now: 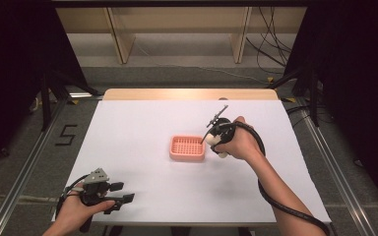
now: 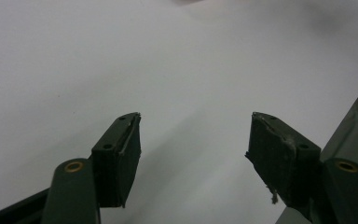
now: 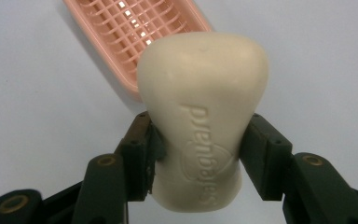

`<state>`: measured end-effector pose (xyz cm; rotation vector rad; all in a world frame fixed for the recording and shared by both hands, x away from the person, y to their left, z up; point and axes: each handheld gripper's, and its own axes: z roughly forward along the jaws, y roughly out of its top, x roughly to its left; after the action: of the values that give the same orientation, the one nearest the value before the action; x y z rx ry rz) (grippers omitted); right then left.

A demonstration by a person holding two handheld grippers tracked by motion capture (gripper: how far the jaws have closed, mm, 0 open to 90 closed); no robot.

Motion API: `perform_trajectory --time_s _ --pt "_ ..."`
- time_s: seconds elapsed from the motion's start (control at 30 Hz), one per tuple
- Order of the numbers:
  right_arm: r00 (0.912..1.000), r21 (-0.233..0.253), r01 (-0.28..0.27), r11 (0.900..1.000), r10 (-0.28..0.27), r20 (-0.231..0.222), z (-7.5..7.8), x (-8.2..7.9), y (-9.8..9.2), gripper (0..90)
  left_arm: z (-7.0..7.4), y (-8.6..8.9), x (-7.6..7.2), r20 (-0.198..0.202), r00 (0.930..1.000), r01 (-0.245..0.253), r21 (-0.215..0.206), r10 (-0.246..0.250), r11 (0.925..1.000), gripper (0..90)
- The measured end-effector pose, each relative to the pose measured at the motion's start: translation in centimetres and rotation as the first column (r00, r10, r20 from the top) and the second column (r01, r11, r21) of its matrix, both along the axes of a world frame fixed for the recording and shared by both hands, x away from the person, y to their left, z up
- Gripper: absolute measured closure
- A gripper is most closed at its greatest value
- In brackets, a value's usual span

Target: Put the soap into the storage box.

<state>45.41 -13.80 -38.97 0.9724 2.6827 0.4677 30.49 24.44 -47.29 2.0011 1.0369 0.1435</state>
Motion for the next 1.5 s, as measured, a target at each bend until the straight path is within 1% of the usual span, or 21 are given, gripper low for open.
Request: perform_trajectory --time_s 0.53,0.57,0.6,0.63,0.67,0.7,0.83,0.9,0.93,0.97,1.0,1.07,1.13,1.23,1.27,1.33,1.37,1.4,1.43,1.47,1.5 --pt "0.9999 -0.004 -0.014 1.000 0.014 0.006 -0.1 0.4 0.6 50.4 0.0 0.0 0.0 0.000 1.0000 -0.002 -0.003 0.002 1.0000 33.9" --pt "1.0000 0.000 -0.006 1.000 0.006 -0.003 0.0 0.4 0.7 50.4 0.0 0.0 0.0 0.001 1.0000 -0.002 -0.003 0.002 1.0000 33.9" --pt "0.9995 -0.006 -0.030 1.000 0.030 0.011 -0.1 0.6 0.7 50.4 0.0 0.0 0.0 0.001 1.0000 -0.002 -0.003 0.002 1.0000 33.9" --pt "0.9999 -0.012 -0.013 1.000 0.013 0.009 0.0 0.5 0.8 50.4 0.0 0.0 0.0 0.000 1.0000 -0.002 -0.003 0.002 1.0000 33.9" --pt "1.0000 -0.002 -0.010 1.000 0.010 0.001 -0.1 0.5 0.9 50.4 0.0 0.0 0.0 0.000 1.0000 -0.002 -0.003 0.002 1.0000 33.9" --pt "0.9997 -0.006 -0.023 1.000 0.023 0.008 -0.1 0.6 0.9 50.4 0.0 0.0 0.0 0.000 1.0000 -0.001 -0.003 0.001 1.0000 33.9" --pt "0.9998 0.000 -0.020 1.000 0.020 0.004 0.0 0.6 1.2 50.4 0.0 0.1 0.0 0.002 1.0000 -0.003 -0.005 0.003 1.0000 33.9" --pt "0.9992 -0.020 -0.033 0.999 0.034 0.022 0.0 0.8 1.1 50.4 0.0 0.1 0.0 0.002 1.0000 -0.002 -0.005 0.002 1.0000 33.9" --pt "0.9997 -0.011 -0.016 1.000 0.016 0.017 0.1 0.7 1.3 50.4 0.0 0.0 0.0 0.002 1.0000 -0.002 -0.005 0.002 1.0000 33.9" --pt "0.9998 0.001 -0.017 1.000 0.017 0.008 0.1 0.7 1.4 50.4 0.0 0.0 0.0 0.002 1.0000 -0.002 -0.005 0.002 1.0000 33.9" --pt "0.9992 -0.004 -0.035 0.999 0.035 0.020 0.1 0.9 1.3 50.4 0.0 0.0 0.0 0.002 1.0000 -0.002 -0.004 0.002 1.0000 33.9" --pt "0.9998 0.000 -0.017 1.000 0.017 0.012 0.2 0.8 1.5 50.4 0.1 0.0 0.0 0.003 1.0000 -0.001 -0.005 0.001 1.0000 33.9" --pt "0.9994 -0.002 -0.032 0.999 0.032 0.017 0.1 0.9 1.7 50.4 0.1 0.1 0.0 0.003 1.0000 0.000 -0.005 0.000 1.0000 33.9" --pt "0.9997 0.005 -0.024 1.000 0.024 0.010 0.0 0.9 1.9 50.4 0.1 0.1 0.0 0.003 1.0000 -0.002 -0.005 0.002 1.0000 33.9" --pt "0.9993 0.001 -0.035 0.999 0.034 0.014 0.1 1.0 2.0 50.4 0.1 0.1 0.0 0.004 1.0000 -0.002 -0.006 0.002 1.0000 33.9" --pt "0.9994 0.004 -0.031 1.000 0.031 0.014 0.0 1.1 2.1 50.4 0.1 0.1 0.0 0.004 1.0000 -0.001 -0.005 0.001 1.0000 33.9" --pt "0.9988 0.001 -0.046 0.999 0.046 0.020 0.0 1.2 2.2 50.4 0.1 0.1 0.0 0.004 1.0000 0.000 -0.005 0.000 1.0000 33.9" --pt "0.9993 0.006 -0.033 0.999 0.033 0.014 0.0 1.1 2.3 50.4 0.1 0.1 0.0 0.004 1.0000 0.000 -0.005 0.000 1.0000 33.9" --pt "0.9987 0.000 -0.047 0.999 0.047 0.019 0.0 1.2 2.3 50.4 0.1 0.1 0.0 0.004 1.0000 0.000 -0.005 0.000 1.0000 33.9" --pt "0.9995 0.006 -0.031 1.000 0.031 0.011 0.0 1.2 2.5 50.4 0.1 0.1 0.0 0.004 1.0000 -0.001 -0.006 0.001 1.0000 33.9" --pt "0.9989 0.002 -0.044 0.999 0.044 0.018 0.1 1.3 2.5 50.4 0.1 0.1 0.0 0.005 1.0000 -0.001 -0.007 0.001 1.0000 33.9"
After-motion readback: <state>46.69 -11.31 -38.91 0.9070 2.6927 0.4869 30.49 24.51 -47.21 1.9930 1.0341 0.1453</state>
